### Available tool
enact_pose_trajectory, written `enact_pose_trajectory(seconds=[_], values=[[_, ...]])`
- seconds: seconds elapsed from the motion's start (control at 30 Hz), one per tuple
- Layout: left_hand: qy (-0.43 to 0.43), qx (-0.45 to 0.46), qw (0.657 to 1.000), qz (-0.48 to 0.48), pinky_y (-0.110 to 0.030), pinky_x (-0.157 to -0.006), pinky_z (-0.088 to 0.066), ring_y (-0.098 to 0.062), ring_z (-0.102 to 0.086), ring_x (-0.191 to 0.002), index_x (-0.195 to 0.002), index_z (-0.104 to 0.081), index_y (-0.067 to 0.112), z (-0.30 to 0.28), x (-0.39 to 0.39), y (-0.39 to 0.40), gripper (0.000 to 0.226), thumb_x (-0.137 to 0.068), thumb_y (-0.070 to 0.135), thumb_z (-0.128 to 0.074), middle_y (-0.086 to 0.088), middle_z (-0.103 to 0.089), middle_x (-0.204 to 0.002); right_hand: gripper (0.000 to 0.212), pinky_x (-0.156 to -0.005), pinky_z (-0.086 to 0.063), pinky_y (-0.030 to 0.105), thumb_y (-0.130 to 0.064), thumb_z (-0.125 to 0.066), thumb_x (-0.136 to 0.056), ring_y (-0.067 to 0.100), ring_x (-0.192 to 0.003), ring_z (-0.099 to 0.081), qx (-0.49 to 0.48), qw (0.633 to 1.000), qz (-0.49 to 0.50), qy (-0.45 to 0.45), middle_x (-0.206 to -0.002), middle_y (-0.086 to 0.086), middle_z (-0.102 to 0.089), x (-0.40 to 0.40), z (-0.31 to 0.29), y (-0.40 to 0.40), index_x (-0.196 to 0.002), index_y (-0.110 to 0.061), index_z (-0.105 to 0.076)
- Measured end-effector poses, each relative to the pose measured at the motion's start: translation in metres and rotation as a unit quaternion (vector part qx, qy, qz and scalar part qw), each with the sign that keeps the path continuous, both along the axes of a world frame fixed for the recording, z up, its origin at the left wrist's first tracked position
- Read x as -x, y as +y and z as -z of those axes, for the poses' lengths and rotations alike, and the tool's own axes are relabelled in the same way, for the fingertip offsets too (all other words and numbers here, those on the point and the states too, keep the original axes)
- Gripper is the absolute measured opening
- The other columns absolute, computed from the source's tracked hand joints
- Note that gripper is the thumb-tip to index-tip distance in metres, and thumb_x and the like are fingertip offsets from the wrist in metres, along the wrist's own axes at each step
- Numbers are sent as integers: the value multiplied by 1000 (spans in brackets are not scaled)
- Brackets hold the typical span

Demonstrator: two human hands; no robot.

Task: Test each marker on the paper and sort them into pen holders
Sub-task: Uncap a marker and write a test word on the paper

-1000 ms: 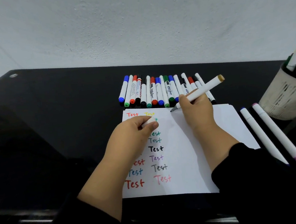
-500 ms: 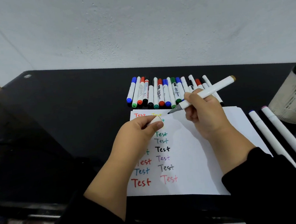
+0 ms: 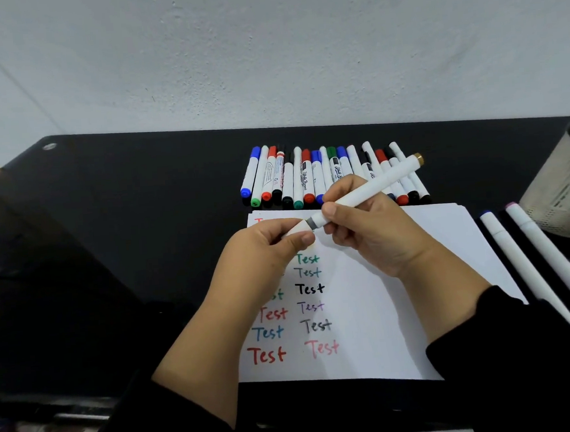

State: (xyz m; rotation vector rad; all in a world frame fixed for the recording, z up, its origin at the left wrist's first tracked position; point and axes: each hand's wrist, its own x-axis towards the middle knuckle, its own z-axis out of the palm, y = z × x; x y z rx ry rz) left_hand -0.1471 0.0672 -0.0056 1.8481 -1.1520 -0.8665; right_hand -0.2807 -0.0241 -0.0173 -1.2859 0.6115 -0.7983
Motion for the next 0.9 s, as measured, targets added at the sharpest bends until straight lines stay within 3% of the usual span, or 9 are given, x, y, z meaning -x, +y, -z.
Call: enact_pose_trajectory(seconds=[0.13,0.27,0.37,0.47,0.63,0.77,0.9], values=[[-11,-17,1000,7,-19,-61,-41,-4,-52,-73,-91,-64,45,0,-2,0,9,-86,37,-62,11,-63,-84,12,-46,-39,17,-11,-65,-73,9,-54,-55,-17,999,-36,-7,-59,2,-61,3,-1,-1,-78,-11,-53],[-36,-12,999,1,-19,-53,-37,-1,-46,-55,-89,-66,46,3,2,2,10,-86,37,-62,14,-57,-62,13,-45,-35,17,-11,-65,-72,11,-49,-49,-33,999,-38,7,-54,5,-57,2,1,1,-72,-10,-53],[-51,-3,999,-10,-22,-58,-40,-2,-50,-65,-109,-66,41,6,7,2,22,-88,38,-60,13,-62,-74,14,-46,-34,19,-9,-65,-76,11,-47,-45,-36,999,-28,16,-53,6,-54,0,2,1,-71,-10,-51],[-57,6,998,-13,-22,-60,-39,-2,-51,-72,-116,-64,37,6,8,1,28,-88,37,-60,14,-61,-79,17,-47,-33,19,-3,-61,-83,10,-48,-46,-40,999,-23,15,-54,6,-54,0,1,2,-72,-10,-50],[-63,-4,998,-12,-20,-60,-38,0,-49,-72,-117,-62,39,3,7,-2,28,-89,37,-59,17,-58,-78,16,-48,-34,18,0,-59,-86,9,-51,-48,-44,998,-20,27,-56,4,-54,0,-4,4,-75,-8,-52],[-81,0,997,-6,-22,-60,-40,-4,-49,-69,-114,-62,42,-1,3,0,27,-89,36,-59,13,-58,-77,6,-50,-35,19,-10,-64,-82,8,-54,-47,-38,997,-19,60,-59,2,-55,4,-15,6,-79,-9,-59],[-103,1,995,-1,-24,-57,-42,-8,-48,-61,-105,-59,47,-6,-5,4,21,-89,33,-58,5,-59,-76,4,-47,-38,17,-10,-60,-87,9,-55,-46,-85,996,31,21,-62,3,-57,21,-22,5,-83,-11,-60]])
